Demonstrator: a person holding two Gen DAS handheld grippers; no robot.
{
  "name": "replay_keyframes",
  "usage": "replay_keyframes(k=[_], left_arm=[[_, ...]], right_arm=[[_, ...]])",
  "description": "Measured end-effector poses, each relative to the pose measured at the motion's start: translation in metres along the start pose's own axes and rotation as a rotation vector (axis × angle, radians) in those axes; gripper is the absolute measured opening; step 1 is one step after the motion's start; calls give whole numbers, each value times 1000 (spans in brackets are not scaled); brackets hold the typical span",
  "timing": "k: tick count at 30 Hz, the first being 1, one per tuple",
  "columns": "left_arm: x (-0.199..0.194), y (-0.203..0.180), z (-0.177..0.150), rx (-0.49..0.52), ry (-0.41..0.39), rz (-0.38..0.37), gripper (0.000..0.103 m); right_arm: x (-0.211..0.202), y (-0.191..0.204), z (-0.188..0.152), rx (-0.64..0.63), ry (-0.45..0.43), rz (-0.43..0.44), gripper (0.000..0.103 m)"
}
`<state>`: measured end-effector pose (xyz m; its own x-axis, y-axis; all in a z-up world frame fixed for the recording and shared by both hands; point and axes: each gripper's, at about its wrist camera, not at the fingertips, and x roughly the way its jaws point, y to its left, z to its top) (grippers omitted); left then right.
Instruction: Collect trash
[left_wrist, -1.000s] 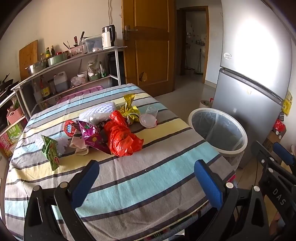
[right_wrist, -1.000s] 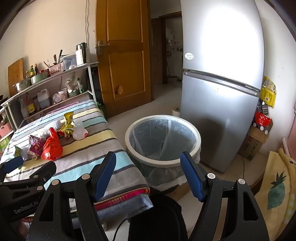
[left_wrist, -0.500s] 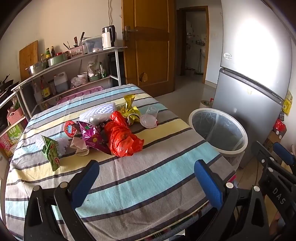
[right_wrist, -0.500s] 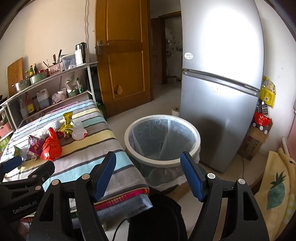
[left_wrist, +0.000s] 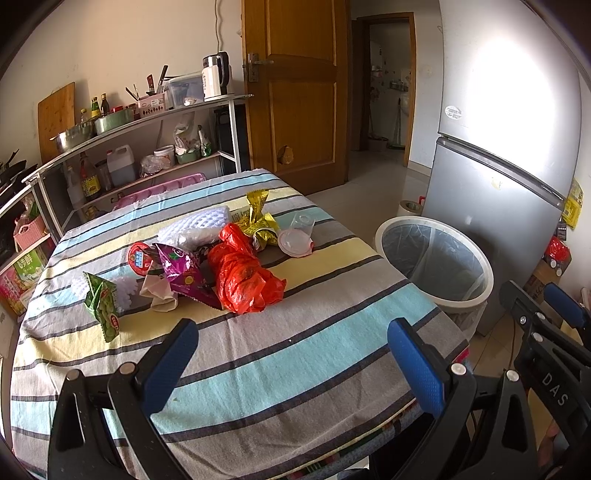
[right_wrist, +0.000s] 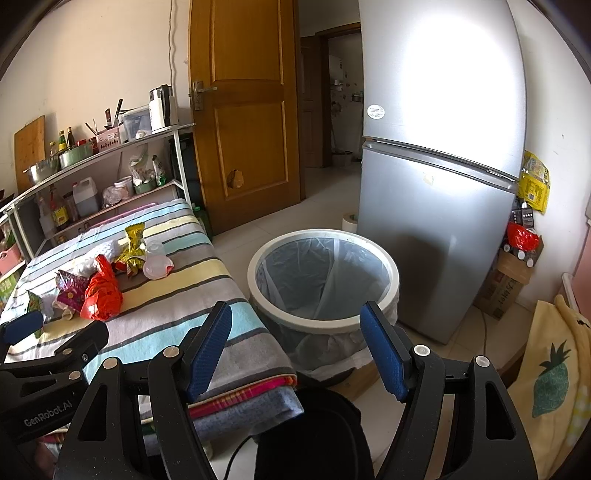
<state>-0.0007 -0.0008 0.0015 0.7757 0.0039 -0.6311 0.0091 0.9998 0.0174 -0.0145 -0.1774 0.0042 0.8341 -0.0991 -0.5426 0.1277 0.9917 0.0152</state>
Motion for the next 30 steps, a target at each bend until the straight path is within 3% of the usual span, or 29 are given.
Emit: replay_keyframes(k=[30], left_arm=[[-3,0,4,-2,-4,-3,103]], right_arm=[[-2,-1,1,0,0,-4,72]])
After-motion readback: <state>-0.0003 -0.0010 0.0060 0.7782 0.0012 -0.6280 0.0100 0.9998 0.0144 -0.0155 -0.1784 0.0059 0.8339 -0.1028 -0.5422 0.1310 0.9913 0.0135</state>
